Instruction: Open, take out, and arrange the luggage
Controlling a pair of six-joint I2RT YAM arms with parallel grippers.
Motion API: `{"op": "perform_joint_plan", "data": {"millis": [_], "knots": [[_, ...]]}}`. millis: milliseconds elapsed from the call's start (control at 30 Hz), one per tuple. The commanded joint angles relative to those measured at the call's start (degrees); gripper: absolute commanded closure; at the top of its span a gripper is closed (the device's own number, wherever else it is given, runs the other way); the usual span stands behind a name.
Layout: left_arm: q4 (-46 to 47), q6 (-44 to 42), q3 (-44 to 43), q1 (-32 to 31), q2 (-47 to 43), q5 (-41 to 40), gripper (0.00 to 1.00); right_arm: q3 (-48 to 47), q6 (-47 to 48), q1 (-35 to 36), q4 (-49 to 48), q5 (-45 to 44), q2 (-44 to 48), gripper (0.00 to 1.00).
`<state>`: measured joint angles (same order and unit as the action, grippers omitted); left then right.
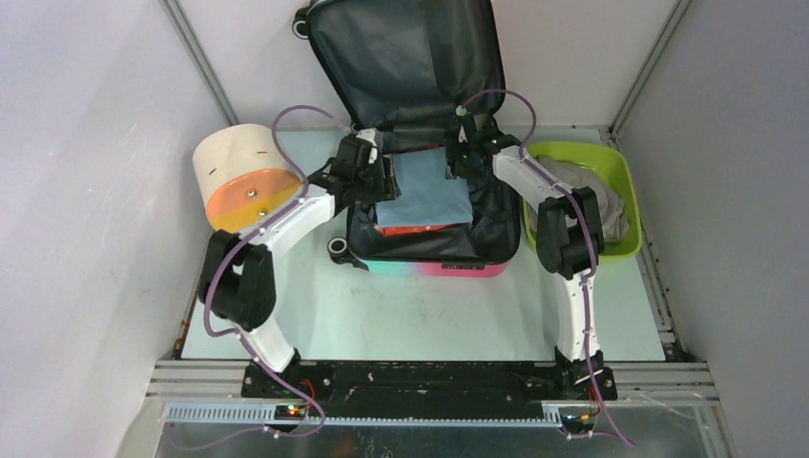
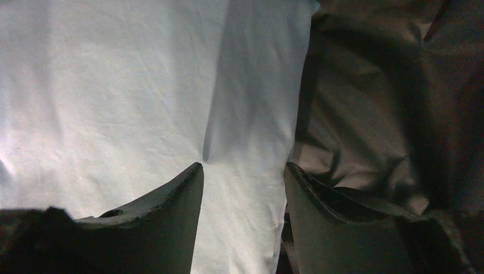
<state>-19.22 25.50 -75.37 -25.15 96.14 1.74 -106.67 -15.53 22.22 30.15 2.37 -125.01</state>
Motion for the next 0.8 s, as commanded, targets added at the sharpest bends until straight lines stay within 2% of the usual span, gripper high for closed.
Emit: {"op": "perform_joint_plan", "data": {"millis": [0,133,267,400,633,767], "knots": [[1.9,0.7,-2.2,0.2,3.0,-0.6,0.35,-1.5,2.2,-0.4,-0.1,2.4,-0.6,0.44],[1.3,-0.1,-2.6,0.2,5.4,-4.1,0.35,-1.4,2.8,-0.6,-0.1,2.9,-0.8,0.46],[0.8,-2.6,-3.3,0.2,7.8,-4.5,0.3,-1.3,2.8,-0.8,-0.1,3.5,-1.4,0.44],[-0.2,-3.7,-3.9,0.3,9.3,-5.8,0.29,-1.1,3.2,-0.9,0.2,3.5,-2.2,0.45],[1.6,-4.6,-3.2,1.0,9.4,-3.2,0.29,-1.0,3.7,-1.1,-0.1,3.6,-2.2,0.46],[1.7,-4.5,-2.8,1.4,8.6,-2.5,0.29,-0.4,4.2,-1.1,0.1,3.4,-1.3,0.52]]}}
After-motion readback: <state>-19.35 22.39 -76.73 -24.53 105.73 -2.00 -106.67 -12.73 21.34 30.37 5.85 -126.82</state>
